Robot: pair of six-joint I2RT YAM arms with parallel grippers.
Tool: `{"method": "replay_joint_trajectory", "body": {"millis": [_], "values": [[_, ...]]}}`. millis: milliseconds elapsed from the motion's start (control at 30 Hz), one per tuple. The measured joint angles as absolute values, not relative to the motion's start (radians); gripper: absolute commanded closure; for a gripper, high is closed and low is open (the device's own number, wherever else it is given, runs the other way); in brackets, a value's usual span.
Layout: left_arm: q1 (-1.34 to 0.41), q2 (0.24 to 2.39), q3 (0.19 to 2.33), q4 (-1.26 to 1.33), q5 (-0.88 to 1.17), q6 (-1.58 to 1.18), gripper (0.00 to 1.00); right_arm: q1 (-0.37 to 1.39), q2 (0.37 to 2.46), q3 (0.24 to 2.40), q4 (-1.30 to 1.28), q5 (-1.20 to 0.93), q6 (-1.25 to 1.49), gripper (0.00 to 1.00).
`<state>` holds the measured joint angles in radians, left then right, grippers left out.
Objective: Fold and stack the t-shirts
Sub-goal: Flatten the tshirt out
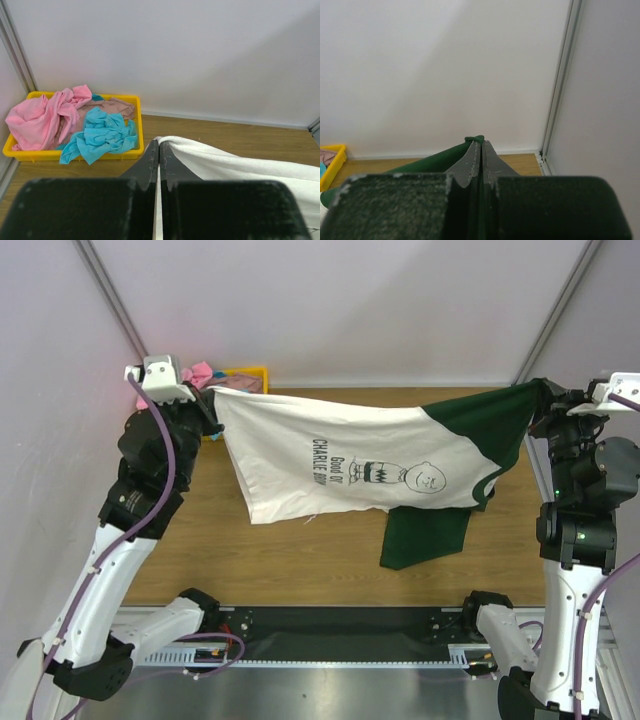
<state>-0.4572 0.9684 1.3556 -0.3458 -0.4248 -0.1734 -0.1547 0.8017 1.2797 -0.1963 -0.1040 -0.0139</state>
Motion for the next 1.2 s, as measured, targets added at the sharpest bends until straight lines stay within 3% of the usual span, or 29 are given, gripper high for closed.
{"method": "replay_joint_trajectory", "body": {"millis": [333, 867, 1200], "values": [[-0.457, 0.944, 1.356, -0.358, -0.424, -0.174, 1.00, -0.155, 0.774, 1.308, -0.231, -0.120, -0.014, 1.00], [-0.458, 0.635, 1.357, -0.385, -0.394, -0.193, 1.00, -0.155, 0.593, 1.491, -0.331, -0.152, -0.010, 1.00], [-0.458, 0.622, 1.356, -0.415, -0.385, -0.202, 1.00, -0.155, 0.585, 1.499, -0.373, -0.156, -0.010, 1.00]]}}
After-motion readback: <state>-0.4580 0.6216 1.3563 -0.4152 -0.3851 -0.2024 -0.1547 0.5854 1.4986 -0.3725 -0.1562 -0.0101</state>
